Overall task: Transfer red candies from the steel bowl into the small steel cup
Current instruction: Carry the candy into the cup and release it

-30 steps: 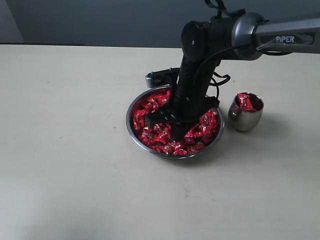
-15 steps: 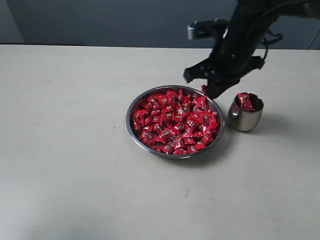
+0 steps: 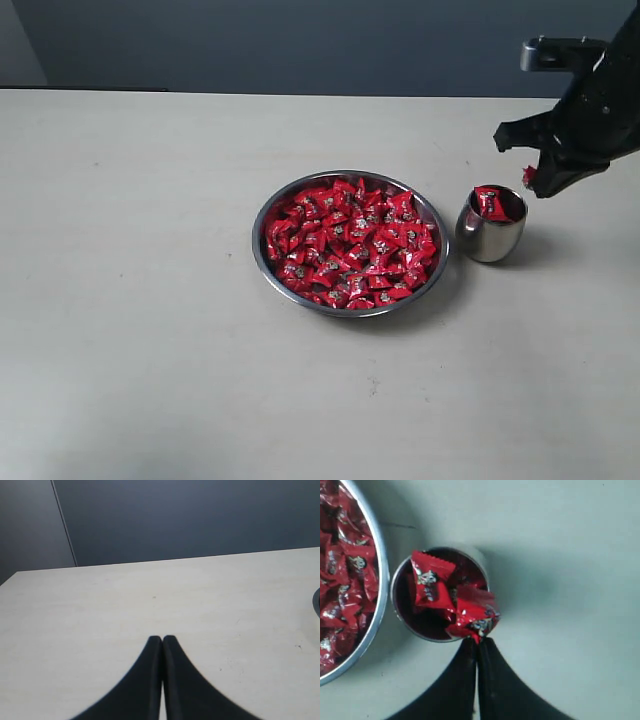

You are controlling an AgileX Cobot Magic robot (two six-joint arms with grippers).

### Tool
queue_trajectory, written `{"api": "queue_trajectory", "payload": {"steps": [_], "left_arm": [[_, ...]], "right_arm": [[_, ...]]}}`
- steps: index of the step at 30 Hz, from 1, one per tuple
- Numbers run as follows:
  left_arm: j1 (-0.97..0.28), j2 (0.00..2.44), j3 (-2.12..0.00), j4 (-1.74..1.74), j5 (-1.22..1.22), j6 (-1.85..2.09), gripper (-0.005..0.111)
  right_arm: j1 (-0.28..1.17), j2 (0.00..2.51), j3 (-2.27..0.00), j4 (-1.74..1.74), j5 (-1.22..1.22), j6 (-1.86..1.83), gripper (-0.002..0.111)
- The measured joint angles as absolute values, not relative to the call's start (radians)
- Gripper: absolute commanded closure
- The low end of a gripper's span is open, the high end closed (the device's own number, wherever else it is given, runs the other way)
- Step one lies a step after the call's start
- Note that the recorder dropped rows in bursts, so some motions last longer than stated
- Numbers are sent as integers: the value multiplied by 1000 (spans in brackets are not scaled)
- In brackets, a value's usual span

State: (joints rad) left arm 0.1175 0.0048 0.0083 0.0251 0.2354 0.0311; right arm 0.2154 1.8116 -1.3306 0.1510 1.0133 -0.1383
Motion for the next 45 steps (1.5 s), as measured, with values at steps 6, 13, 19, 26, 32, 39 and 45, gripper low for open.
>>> {"api": "queue_trajectory", "payload": {"steps": [6,13,19,26,32,39,45], "left_arm": [[117,5,8,25,235,31,106],[117,5,8,25,235,31,106],[117,5,8,25,235,31,106],[117,5,8,25,235,31,106],[117,5,8,25,235,31,106],[117,5,8,25,235,31,106],[117,5,8,25,235,31,106]], "right_arm": [[215,1814,-1295,286,967,-243,108],[215,1846,-1293,319,963,-286,108],[215,1849,-1293,260,957,-287,108],[215,1849,-1293,245,944,-285,108],[215,1849,-1293,245,944,-285,108],[215,1849,-1293,245,944,-283,108],[215,1849,-1293,245,941,-283,78]]}}
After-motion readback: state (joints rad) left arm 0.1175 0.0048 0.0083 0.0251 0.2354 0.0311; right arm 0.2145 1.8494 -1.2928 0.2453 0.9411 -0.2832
